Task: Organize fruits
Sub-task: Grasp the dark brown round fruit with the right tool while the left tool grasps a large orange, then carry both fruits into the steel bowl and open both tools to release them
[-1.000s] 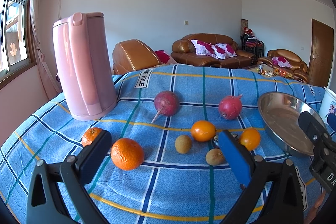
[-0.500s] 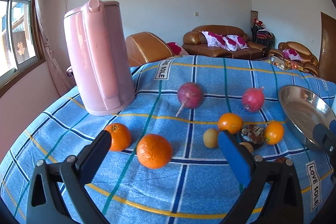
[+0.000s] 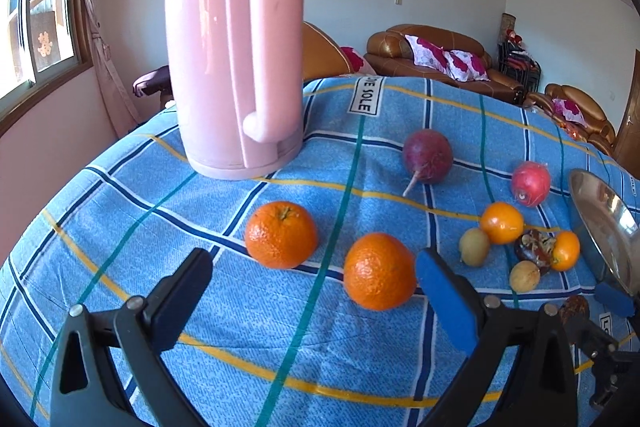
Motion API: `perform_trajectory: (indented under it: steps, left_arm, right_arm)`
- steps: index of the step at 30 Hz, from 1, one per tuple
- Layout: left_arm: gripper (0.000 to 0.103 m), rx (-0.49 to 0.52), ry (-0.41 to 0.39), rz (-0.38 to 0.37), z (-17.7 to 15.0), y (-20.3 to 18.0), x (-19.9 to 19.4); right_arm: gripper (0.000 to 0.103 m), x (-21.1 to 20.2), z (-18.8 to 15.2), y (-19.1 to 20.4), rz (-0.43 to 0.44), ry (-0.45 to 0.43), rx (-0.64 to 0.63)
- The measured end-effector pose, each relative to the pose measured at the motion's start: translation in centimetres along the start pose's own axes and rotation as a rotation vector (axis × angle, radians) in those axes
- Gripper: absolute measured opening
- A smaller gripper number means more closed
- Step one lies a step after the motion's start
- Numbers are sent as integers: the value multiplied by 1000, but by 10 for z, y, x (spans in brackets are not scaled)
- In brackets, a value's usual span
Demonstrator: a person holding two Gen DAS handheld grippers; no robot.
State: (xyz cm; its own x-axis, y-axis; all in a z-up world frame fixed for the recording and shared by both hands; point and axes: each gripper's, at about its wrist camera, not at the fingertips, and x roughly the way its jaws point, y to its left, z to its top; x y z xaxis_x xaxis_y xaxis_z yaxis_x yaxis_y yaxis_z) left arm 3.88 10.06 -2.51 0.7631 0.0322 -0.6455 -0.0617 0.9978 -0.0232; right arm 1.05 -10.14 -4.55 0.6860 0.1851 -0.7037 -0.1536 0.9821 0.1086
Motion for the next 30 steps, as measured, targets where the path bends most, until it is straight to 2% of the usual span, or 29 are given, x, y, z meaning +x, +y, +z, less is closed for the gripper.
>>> perform_trajectory:
  steps: [4,8,12,13,14,16,22,24,27,30]
  left_arm:
    - [103,0,14,-5,1,5,4]
    - [103,-11,18,-76,1,8,6]
    - [99,70,14,-120,1,-13,4]
    - [98,87,16,-128,1,-18,5]
    - [98,94,25,-131,2,-22,7]
    - [90,100,56,-137,4,-27,15]
    - [54,31,181,-202,4,-19,39]
    - [48,19,189,-213,3,-18,41]
    - [47,38,181,-214,2,-22,38]
    - [47,41,132,-216,2,-22,29]
  right_arm:
    - [59,12,-1,5,12,77,-26]
    - [58,15,-3,7,4,100,-44]
    - [58,14,-4,7,-3,104,-54]
    - [56,14,-4,6,-4,102,-51]
    - [50,15,-3,5,-4,100,-46]
    - [43,14,-3,2,6,99,-41]
    - [43,12,-3,-1,29,93,-36]
    - [43,10,-2,-6,50,78,-6]
    - [43,5,2,-15,75,32,38]
    - [43,-5,5,-18,81,-36,56]
